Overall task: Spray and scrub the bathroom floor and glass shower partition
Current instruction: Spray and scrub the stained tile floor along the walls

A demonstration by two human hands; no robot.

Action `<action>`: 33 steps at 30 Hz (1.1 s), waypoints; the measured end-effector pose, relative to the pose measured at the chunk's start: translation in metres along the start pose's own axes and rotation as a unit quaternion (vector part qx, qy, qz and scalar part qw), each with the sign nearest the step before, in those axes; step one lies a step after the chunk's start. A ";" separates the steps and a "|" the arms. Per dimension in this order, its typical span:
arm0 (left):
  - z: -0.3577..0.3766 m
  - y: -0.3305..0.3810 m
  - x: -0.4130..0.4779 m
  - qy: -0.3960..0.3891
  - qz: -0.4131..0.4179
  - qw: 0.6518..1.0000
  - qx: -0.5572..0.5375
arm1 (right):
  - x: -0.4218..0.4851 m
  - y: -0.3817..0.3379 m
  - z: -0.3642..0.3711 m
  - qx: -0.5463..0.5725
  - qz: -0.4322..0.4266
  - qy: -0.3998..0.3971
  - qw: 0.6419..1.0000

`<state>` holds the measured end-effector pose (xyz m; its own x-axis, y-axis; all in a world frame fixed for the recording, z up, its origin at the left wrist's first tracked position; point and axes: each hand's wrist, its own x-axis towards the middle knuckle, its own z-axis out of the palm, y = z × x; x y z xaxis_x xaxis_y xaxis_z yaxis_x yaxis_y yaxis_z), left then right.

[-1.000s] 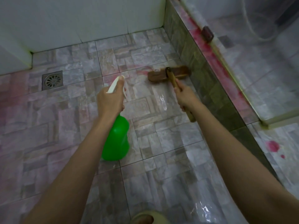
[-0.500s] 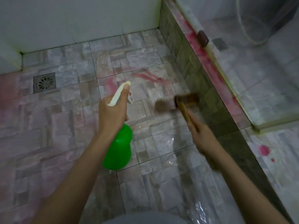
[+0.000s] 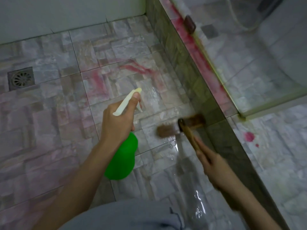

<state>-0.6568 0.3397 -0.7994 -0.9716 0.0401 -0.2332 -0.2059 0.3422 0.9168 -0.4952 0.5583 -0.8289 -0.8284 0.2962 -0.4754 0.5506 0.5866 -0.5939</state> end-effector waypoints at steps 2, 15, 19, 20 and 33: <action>0.003 -0.001 0.000 0.002 0.007 1.000 0.004 | 0.057 -0.017 0.002 0.007 -0.036 0.001 0.999; -0.025 0.000 0.019 0.048 -0.006 0.998 -0.036 | 0.157 -0.067 0.015 0.034 -0.084 0.031 0.995; -0.034 0.002 0.029 0.058 0.005 0.998 -0.040 | 0.194 -0.089 0.006 0.025 -0.098 0.030 0.994; -0.039 0.002 0.031 0.060 0.006 0.997 -0.041 | 0.175 -0.079 0.004 0.016 -0.104 0.037 0.994; -0.067 -0.009 0.051 0.089 -0.012 0.995 -0.049 | 0.253 -0.150 0.014 0.025 -0.105 0.051 0.993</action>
<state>-0.7128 0.2757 -0.7976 -0.9698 -0.1369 -0.2020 -0.2310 0.2482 0.9408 -0.7861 0.5349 -0.8693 -0.9299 0.2476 -0.2719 0.3676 0.6062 -0.7052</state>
